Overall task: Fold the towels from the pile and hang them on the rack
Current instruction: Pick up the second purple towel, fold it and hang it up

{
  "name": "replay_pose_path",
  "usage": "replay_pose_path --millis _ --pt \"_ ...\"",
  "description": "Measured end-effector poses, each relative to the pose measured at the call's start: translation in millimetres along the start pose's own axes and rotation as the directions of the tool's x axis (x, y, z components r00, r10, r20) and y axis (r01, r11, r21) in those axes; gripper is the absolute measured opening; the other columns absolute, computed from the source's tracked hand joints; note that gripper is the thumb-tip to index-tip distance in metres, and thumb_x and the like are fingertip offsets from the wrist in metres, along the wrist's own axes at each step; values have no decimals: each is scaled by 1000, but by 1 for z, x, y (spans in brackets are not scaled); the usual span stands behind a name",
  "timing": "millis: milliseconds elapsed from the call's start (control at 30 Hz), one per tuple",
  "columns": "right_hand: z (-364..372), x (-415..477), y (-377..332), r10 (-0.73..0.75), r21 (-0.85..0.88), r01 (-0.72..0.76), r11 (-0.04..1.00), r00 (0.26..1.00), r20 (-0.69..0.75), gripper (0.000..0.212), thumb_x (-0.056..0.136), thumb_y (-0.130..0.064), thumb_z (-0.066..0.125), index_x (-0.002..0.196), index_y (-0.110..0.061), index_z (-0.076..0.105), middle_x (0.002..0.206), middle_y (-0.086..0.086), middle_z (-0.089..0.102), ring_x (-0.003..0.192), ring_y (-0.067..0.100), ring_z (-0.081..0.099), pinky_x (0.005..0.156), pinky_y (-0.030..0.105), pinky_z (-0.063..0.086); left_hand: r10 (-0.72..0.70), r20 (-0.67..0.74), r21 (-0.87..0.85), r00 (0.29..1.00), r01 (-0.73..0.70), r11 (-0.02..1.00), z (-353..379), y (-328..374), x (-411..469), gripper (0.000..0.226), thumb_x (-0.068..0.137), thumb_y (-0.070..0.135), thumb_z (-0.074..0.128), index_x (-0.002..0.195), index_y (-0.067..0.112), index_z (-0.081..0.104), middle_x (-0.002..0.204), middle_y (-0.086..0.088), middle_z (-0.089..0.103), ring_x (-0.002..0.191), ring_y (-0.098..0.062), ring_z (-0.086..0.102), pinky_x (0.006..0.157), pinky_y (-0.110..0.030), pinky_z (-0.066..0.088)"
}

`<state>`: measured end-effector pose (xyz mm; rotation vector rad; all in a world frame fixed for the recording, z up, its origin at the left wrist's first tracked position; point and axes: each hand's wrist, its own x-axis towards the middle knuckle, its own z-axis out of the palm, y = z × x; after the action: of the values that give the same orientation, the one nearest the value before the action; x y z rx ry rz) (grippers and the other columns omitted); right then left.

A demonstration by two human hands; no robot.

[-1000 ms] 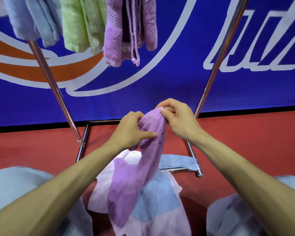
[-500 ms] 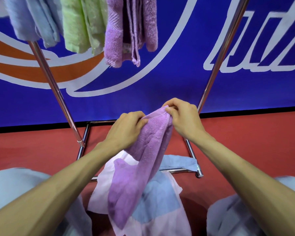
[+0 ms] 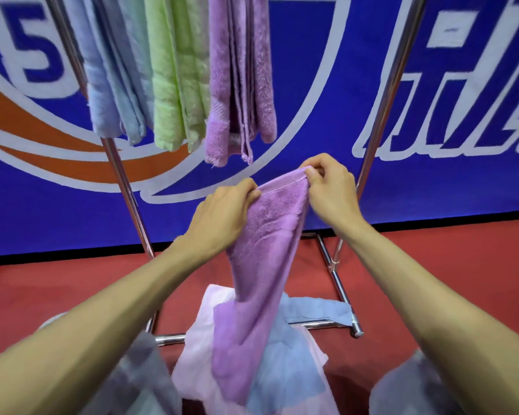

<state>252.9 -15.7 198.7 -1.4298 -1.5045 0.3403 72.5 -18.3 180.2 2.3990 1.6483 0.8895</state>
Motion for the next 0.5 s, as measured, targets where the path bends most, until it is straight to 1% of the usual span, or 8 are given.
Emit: replay_pose_path --millis 67,133,167,233,300,400,433,500 --pt "-12 7 -20 1 16 -1 1000 1000 -25 18 93 -9 46 95 -12 63 93 0 67 91 17 59 73 22 39 28 -25 94 999 -26 995 -24 10 10 28 101 40 34 97 17 50 95 -14 64 91 -41 58 67 -41 43" --pt "-25 11 -43 -29 38 31 999 999 -37 18 93 -9 45 92 -15 62 91 -2 66 89 15 58 70 19 36 19 -64 154 998 -9 988 -53 25 18 26 100 36 36 100 17 53 102 -15 64 98 -40 58 68 -39 40" --pt "-31 12 -54 -37 45 39 998 999 -39 17 93 -9 45 90 -17 61 91 -3 65 89 14 58 69 18 35 5 -87 142 996 8 990 -65 31 22 24 100 33 37 100 17 54 106 -16 65 100 -39 58 72 -39 42" --pt "-43 13 -76 -60 60 63 996 997 -48 17 94 -11 44 90 -18 60 90 -3 63 87 13 56 70 21 36 -31 -135 35 990 36 999 -88 44 27 22 98 30 37 100 17 55 108 -16 65 102 -38 58 82 -44 47" --pt "-55 15 -96 -85 70 90 993 994 -72 18 95 -11 43 94 -15 61 89 -4 62 86 13 55 67 24 38 -39 -173 -35 984 33 999 -107 55 32 21 98 29 37 98 16 54 107 -16 65 100 -37 59 85 -47 47" --pt "-75 19 -121 -132 71 139 988 987 -91 19 95 -11 42 97 -13 61 91 -4 62 86 12 55 62 18 40 7 -180 8 984 -6 1000 -134 70 33 21 99 29 39 97 16 56 105 -14 67 98 -36 59 81 -44 48" --pt "-81 20 -126 -142 65 148 987 986 -91 19 95 -11 43 96 -13 61 92 -4 63 86 13 56 63 17 40 31 -176 46 984 -23 999 -142 74 33 21 99 30 40 98 17 57 105 -12 67 97 -36 59 77 -42 48" --pt "-93 21 -136 -152 48 158 986 983 -100 19 95 -11 43 96 -13 62 94 -3 64 88 14 58 62 18 41 80 -175 135 981 -57 989 -158 84 31 19 99 30 42 100 20 58 104 -10 67 95 -34 59 68 -37 41"
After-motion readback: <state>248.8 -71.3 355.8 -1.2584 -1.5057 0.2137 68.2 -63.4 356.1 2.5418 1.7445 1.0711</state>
